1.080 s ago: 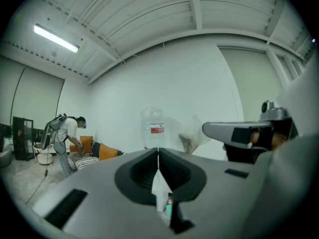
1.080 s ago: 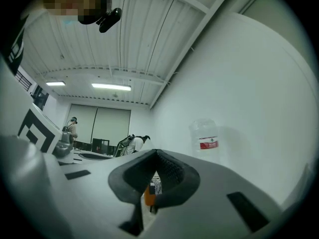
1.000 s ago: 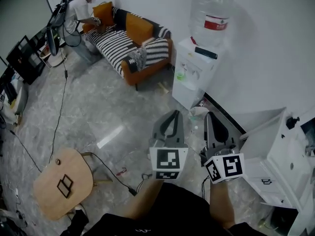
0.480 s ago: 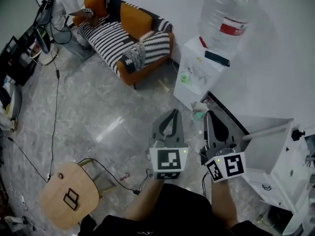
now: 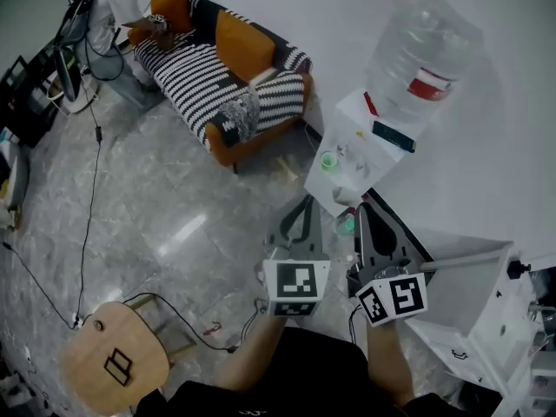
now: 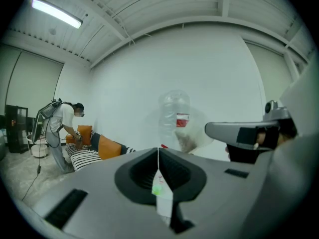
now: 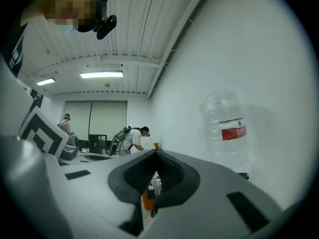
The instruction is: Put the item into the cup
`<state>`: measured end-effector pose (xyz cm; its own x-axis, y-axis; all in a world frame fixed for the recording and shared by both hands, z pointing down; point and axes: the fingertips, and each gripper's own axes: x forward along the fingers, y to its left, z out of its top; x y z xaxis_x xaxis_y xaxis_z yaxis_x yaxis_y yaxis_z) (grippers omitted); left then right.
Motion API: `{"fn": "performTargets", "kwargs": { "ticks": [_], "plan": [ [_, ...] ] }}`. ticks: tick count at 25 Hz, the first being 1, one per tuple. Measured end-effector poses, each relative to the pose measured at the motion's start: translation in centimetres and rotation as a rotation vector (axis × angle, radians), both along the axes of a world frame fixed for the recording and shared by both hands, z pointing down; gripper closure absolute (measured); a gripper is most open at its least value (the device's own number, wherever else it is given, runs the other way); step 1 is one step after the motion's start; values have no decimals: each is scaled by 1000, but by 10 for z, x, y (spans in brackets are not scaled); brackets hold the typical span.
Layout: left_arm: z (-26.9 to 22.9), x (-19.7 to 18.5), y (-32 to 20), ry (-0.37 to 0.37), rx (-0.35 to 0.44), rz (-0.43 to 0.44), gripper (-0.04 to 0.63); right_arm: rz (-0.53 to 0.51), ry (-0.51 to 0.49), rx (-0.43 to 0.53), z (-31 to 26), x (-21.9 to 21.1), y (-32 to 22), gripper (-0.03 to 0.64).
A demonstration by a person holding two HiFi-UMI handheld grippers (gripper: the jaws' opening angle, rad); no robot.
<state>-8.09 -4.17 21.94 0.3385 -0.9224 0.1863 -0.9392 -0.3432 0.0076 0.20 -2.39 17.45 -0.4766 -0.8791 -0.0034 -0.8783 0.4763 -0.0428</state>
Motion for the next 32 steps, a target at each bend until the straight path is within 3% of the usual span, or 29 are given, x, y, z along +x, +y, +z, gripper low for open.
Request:
{"fn": "performTargets", "kwargs": {
  "ticks": [7, 17, 32],
  "plan": [
    [5, -1, -30, -3, -17, 21, 581, 33, 25, -27, 9, -3, -27, 607],
    [19, 22, -53, -13, -59, 58, 581, 111, 41, -81, 32, 25, -49, 607],
    [98, 50, -131, -95, -183, 52, 581, 118, 54, -187, 125, 56, -138, 607]
  ]
}}
